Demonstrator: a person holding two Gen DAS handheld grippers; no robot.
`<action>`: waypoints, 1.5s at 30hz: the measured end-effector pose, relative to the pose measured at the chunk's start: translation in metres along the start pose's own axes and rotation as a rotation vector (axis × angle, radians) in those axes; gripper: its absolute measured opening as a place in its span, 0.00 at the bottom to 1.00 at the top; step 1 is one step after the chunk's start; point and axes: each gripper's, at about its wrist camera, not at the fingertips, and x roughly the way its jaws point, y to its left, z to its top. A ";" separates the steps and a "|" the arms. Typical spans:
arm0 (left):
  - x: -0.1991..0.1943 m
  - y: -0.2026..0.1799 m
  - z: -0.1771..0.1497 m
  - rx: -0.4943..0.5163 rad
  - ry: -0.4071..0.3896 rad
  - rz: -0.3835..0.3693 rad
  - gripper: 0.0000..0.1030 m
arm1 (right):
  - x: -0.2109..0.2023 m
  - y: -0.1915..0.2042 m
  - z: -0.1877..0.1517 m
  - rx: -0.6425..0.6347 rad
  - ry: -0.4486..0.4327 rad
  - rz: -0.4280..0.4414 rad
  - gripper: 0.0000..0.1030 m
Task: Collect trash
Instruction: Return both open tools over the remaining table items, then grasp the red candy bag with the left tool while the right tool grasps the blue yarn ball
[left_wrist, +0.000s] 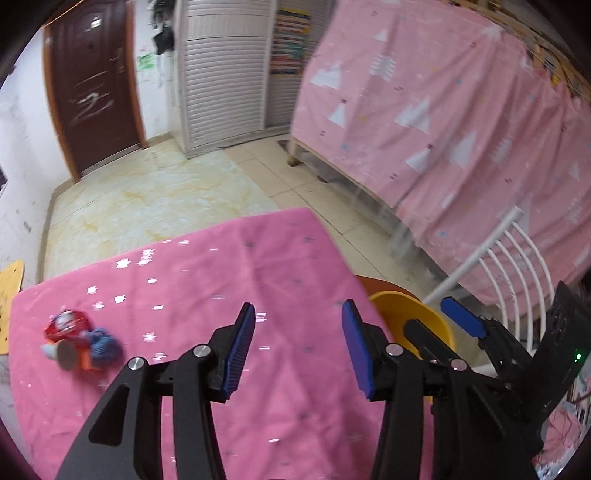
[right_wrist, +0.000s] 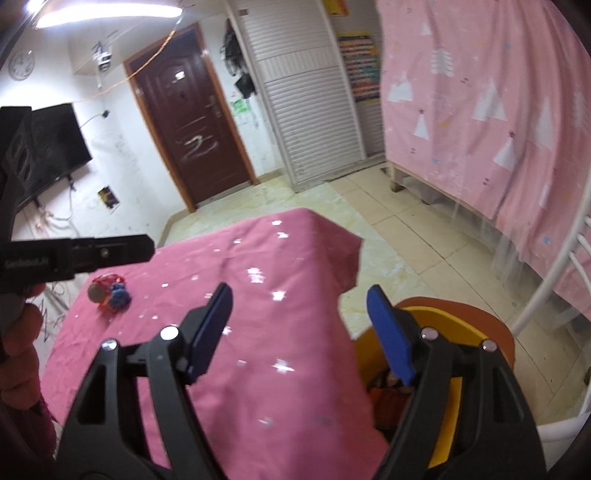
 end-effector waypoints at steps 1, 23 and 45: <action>-0.002 0.009 0.000 -0.008 -0.003 0.010 0.40 | 0.002 0.006 0.001 -0.009 0.003 0.006 0.70; -0.028 0.217 0.001 -0.141 -0.004 0.225 0.57 | 0.073 0.149 0.006 -0.245 0.138 0.130 0.74; 0.026 0.266 -0.015 -0.228 0.082 0.149 0.58 | 0.114 0.213 -0.003 -0.372 0.219 0.163 0.78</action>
